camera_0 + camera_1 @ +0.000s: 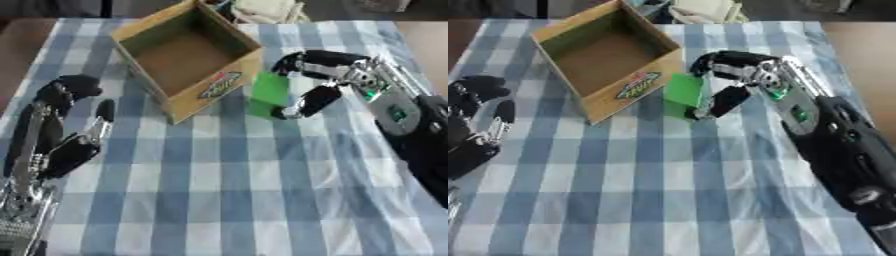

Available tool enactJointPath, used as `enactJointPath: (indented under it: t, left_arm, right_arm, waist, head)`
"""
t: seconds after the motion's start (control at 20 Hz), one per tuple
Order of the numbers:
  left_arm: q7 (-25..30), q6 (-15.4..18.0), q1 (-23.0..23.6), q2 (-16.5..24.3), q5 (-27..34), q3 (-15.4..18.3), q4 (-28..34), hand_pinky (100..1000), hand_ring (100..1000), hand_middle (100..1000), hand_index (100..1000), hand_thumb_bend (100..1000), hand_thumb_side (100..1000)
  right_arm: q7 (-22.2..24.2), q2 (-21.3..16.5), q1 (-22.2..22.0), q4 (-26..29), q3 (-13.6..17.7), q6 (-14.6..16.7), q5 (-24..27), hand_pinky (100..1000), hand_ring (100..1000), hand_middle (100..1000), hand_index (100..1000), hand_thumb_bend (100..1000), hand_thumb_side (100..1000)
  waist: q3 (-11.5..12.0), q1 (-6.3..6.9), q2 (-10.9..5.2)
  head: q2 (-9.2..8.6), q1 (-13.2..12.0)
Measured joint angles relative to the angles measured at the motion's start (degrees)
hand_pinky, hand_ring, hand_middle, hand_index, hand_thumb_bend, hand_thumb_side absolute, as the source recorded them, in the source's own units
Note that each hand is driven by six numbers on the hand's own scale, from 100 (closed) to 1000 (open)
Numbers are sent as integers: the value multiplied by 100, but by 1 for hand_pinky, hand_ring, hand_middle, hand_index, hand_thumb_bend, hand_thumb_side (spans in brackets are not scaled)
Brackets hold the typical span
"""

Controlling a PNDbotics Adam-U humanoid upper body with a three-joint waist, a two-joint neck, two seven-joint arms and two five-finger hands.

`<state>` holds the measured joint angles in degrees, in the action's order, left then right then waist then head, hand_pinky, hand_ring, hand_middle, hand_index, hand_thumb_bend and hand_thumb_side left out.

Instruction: Pick up objects on the table and place them in the box.

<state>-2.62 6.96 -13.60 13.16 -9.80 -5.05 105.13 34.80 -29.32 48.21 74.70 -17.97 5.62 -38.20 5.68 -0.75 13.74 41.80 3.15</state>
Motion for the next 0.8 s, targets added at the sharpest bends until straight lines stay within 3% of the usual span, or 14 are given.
enactJointPath:
  t: [0.4,0.8]
  left_arm:
    - [113,-1,9,1,3,-90,-17,847,707,685,720,299,344]
    - [388,25,9,1,28,-329,-80,848,707,686,720,292,360]
  right_arm:
    - [-252,-470,387,-16,217,-67,-52,919,912,903,524,505,439]
    - [-362,-510,687,-229,305,42,-228,935,913,901,529,515,426]
  waist:
    - [208,-84,0]
    - [745,-198,3]
  head:
    - [-8,61]
    - [-79,334]
